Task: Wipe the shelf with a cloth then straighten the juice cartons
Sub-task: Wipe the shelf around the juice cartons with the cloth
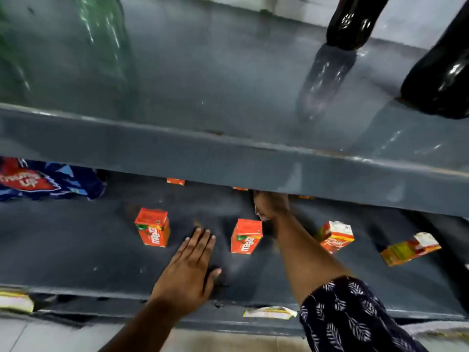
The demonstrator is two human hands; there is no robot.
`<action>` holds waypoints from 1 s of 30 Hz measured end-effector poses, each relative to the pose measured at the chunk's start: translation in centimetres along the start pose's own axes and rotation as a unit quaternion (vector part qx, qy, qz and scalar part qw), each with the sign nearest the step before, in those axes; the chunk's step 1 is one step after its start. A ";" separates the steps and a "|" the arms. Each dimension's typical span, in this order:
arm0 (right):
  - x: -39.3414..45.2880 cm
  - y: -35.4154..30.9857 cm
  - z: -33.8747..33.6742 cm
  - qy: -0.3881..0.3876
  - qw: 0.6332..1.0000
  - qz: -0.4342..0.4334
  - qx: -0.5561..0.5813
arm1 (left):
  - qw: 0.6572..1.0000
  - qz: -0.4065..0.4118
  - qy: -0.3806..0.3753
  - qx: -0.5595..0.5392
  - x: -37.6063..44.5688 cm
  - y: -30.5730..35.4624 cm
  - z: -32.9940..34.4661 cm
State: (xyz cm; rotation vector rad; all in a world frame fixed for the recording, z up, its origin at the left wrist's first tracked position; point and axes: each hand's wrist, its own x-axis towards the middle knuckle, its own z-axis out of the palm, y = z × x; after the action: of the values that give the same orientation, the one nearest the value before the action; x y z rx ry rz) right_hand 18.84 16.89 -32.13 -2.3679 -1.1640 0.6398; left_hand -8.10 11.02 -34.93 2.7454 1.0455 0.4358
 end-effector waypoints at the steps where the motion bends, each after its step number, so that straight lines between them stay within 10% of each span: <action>1: -0.4 -0.8 0.1 -0.005 0.999 -0.017 -0.045 | 1.000 0.001 0.001 -0.001 0.0 0.0 0.0; 9: -2.2 -0.6 -1.3 0.115 0.977 -0.078 -0.160 | 1.000 0.000 -0.002 0.001 -0.1 -0.2 0.4; 30: -16.4 6.4 1.1 0.091 0.977 -0.132 -0.142 | 1.000 0.001 -0.006 0.012 -0.3 0.2 0.1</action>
State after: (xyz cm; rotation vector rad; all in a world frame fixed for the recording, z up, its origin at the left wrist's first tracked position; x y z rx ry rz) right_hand 13.27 0.23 -33.02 -2.3743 -1.5327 0.1725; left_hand -8.19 10.70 -35.01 2.7659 1.0519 0.4090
